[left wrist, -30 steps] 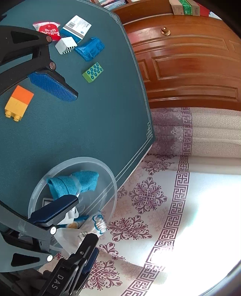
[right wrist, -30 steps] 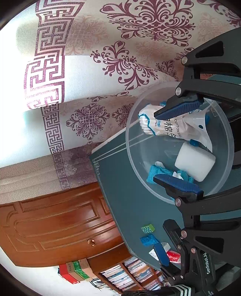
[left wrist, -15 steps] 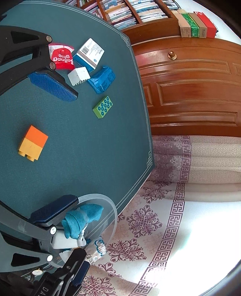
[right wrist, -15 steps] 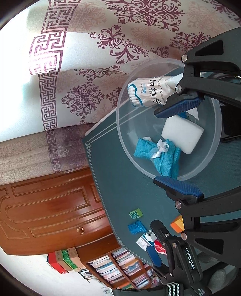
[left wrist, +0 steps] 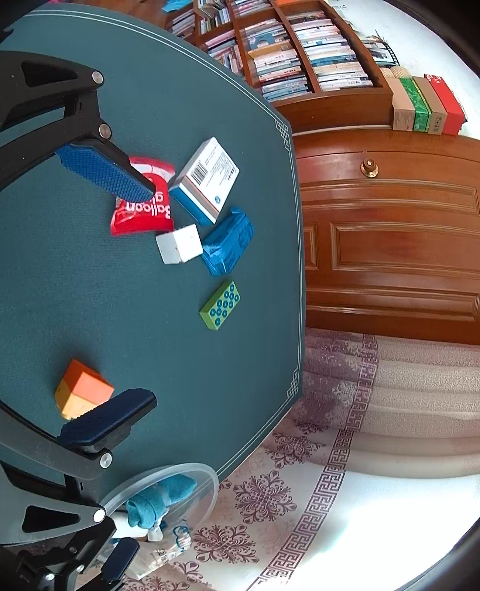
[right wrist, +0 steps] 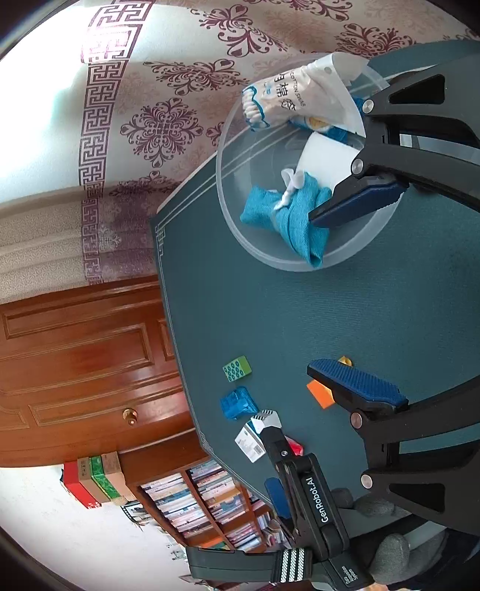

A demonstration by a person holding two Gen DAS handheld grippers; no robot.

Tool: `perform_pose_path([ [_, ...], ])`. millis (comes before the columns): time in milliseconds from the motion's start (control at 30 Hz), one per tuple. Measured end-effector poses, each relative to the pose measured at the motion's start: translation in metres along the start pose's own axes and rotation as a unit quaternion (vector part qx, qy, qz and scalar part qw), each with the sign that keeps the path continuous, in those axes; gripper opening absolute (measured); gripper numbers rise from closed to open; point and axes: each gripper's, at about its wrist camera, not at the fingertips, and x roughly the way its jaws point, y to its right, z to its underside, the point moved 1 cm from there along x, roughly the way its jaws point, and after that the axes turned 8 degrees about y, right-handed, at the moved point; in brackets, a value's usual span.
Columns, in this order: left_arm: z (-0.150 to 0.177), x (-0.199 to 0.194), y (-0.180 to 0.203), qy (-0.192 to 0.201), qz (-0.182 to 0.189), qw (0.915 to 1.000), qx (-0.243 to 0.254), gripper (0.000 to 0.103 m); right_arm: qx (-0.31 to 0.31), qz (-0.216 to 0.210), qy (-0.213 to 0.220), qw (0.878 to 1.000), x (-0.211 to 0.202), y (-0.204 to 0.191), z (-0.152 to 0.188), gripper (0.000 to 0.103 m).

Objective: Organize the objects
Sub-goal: 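Withdraw both tools from the bowl back over the table, then grasp the red glue packet with the left tool while the right tool grasps the orange brick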

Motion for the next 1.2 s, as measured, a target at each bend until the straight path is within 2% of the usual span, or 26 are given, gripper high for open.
perform_pose_path([
  [367,0.007,0.007,-0.056,-0.019,-0.059,0.9976,-0.030,0.103,-0.029,-0.047,-0.044,0.997,0.028,-0.044,0.018,0.077],
  [633,0.011,0.026,-0.075,-0.049,-0.084,0.9949,-0.028,0.103,-0.030,-0.058,-0.063,0.996,0.041,-0.051,0.025,0.077],
  [933,0.017,0.051,-0.085,-0.079,-0.088,0.9922,-0.040,0.103,-0.026,-0.066,-0.073,0.995,0.046,-0.051,0.029,0.078],
  [1200,0.018,0.062,-0.085,-0.087,-0.079,0.9920,-0.047,0.103,-0.028,-0.071,-0.087,0.993,0.053,-0.053,0.033,0.079],
])
